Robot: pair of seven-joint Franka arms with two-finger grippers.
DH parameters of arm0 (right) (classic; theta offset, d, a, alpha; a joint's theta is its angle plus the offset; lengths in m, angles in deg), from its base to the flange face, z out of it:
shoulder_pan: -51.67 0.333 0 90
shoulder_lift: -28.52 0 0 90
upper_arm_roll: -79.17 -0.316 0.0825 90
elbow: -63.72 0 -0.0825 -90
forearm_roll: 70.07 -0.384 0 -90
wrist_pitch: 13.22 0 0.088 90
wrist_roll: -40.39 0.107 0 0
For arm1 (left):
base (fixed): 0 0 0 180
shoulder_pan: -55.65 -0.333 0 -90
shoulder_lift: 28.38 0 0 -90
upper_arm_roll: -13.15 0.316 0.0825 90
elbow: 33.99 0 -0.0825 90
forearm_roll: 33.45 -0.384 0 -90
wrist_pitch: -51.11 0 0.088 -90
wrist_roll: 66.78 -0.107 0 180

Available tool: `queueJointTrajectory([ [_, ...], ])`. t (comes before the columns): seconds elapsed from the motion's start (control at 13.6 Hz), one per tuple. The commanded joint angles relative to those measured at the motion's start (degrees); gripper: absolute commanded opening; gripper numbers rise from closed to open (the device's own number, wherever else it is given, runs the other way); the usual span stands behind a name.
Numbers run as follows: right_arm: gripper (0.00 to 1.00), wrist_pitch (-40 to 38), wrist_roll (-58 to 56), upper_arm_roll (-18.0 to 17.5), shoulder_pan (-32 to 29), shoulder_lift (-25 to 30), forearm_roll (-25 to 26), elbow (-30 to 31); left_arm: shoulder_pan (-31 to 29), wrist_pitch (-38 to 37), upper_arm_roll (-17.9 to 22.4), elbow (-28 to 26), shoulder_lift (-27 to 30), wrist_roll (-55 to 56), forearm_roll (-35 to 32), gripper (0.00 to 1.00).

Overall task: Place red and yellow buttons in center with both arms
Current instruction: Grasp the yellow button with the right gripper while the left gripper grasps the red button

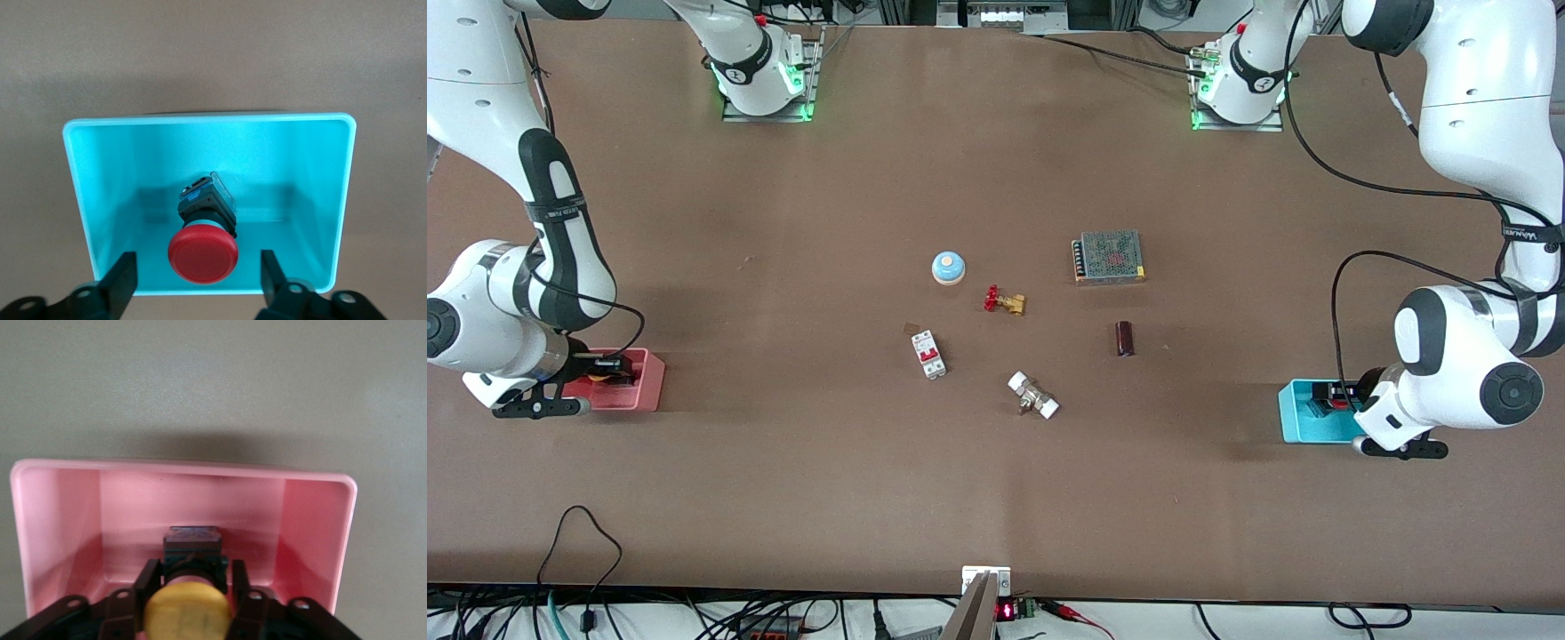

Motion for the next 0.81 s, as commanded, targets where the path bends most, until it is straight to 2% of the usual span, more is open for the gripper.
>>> queueJointTrajectory([
  [0.0,0.06,-0.18,-2.53,-0.74,-0.94,-0.46,-1.25,-1.18,0.32,-0.11,0.65,1.7,-0.76,-1.14,0.99,0.58],
  [0.22,0.03,-0.97,-2.53,-0.65,-0.85,0.42,-1.25,-1.18,0.32,-0.11,0.73,1.7,-0.67,-1.14,0.91,0.38],
  [0.37,0.03,-4.29,-2.53,-0.56,-0.59,3.66,-1.08,-1.45,0.23,-0.2,0.73,1.79,-0.5,-1.23,0.82,0.26],
  [0.59,0.02,-11.68,-2.62,-0.65,-0.33,9.1,-0.9,-2.5,0.4,-0.46,0.73,2.05,0.29,-1.14,0.47,0.19],
  [0.74,0.01,-15.89,-2.7,-0.82,0.9,13.58,-1.25,-2.5,0.93,-0.64,0.39,2.06,3.79,-0.45,0.12,0.18],
])
